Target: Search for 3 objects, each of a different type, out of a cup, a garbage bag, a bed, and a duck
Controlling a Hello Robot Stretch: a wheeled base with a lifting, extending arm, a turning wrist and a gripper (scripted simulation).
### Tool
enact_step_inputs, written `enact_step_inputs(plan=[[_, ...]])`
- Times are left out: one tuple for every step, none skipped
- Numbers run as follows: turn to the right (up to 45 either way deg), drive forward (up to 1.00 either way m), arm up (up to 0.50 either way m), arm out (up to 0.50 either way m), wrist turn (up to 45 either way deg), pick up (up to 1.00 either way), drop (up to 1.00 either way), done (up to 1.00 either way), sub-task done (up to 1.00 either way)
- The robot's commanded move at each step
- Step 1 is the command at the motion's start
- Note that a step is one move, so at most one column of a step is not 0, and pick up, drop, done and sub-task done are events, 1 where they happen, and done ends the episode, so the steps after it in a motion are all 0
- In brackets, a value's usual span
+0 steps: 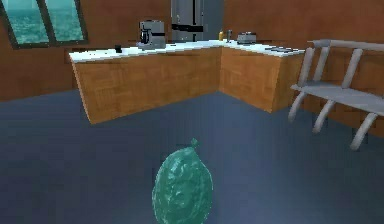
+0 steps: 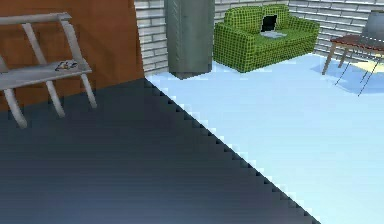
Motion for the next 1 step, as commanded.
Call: enact_step_inputs(plan=[[0.0, 0.00, 0.00, 0.00, 0.0, 0.00, 0.00, 1.00, 0.00]])
